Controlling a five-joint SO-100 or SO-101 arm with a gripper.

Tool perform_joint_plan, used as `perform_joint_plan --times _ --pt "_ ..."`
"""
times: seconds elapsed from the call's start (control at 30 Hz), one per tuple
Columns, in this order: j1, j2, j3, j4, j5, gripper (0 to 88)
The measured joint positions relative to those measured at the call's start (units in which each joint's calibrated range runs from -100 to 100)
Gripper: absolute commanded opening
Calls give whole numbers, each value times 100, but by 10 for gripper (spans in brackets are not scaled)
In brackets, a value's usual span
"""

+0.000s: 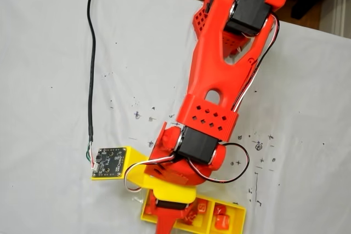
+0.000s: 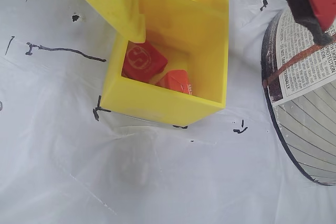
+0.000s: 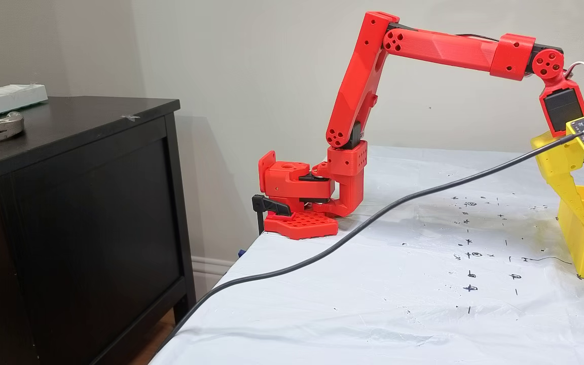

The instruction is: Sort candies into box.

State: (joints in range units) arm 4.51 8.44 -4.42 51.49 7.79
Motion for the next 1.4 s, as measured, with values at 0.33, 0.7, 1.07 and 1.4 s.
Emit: perform_joint_plan --times 0.33,0.7,1.07,1.4 --pt "154 -636 88 -220 -24 2" --pt "-114 -2656 2241 -1020 -440 1" --pt "-1032 -6720 6845 -1342 -166 1" --pt "-1373 -10038 9663 -455 142 1"
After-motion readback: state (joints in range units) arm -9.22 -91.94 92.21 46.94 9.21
